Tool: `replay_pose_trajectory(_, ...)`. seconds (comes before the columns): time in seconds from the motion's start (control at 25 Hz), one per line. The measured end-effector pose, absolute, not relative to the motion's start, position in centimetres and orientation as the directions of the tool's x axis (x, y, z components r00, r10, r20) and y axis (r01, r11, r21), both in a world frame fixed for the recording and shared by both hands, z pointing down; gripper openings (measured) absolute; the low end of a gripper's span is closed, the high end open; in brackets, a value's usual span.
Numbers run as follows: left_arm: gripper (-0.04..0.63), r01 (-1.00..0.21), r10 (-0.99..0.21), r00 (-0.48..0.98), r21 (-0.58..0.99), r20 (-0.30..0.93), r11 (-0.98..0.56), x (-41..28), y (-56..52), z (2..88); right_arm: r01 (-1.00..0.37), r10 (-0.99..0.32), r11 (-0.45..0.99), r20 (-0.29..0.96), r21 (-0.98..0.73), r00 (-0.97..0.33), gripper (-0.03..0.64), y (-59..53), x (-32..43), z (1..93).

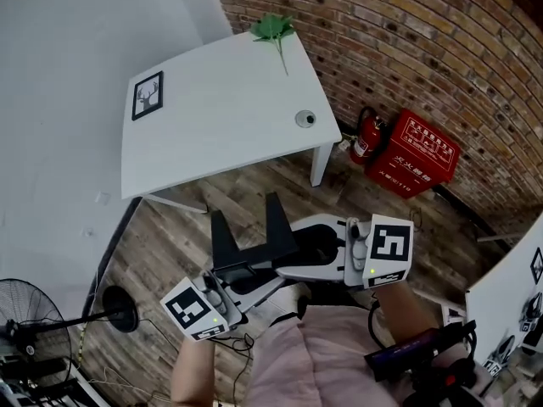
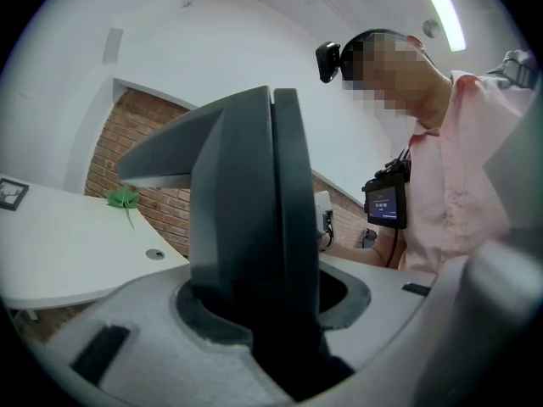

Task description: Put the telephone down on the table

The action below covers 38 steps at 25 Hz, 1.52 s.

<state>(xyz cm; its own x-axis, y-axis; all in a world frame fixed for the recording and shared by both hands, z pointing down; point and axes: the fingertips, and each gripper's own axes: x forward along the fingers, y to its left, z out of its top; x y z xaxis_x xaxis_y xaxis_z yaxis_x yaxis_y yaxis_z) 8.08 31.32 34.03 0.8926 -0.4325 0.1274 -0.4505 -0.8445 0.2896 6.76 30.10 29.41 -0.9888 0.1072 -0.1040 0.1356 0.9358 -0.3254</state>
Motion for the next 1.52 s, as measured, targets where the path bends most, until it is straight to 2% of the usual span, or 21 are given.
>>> replay_pose_trajectory(0.68, 0.172, -0.498, -0.479, 0.867, 0.29, 0.139, -0.817, 8.4, 17.8, 31.8, 0.181, 0.15, 0.933, -0.121, -0.312, -0.981, 0.176, 16.7, 7.0, 27.2)
replay_pose_trajectory(1.12, 0.172, -0.522, -0.51, 0.852, 0.26, 0.117, -0.812, 3.7, 12.8, 31.3, 0.192, 0.167, 0.939, -0.112, -0.284, -0.98, 0.179, 11.9, 2.4, 26.5)
replay_pose_trajectory(1.52, 0.172, -0.457, -0.448, 0.888, 0.316, 0.105, -0.831, -3.3, 4.8, 32.9, 0.086, 0.061, 0.936, -0.084, -0.34, -0.995, 0.184, 3.6, -4.8, 28.2)
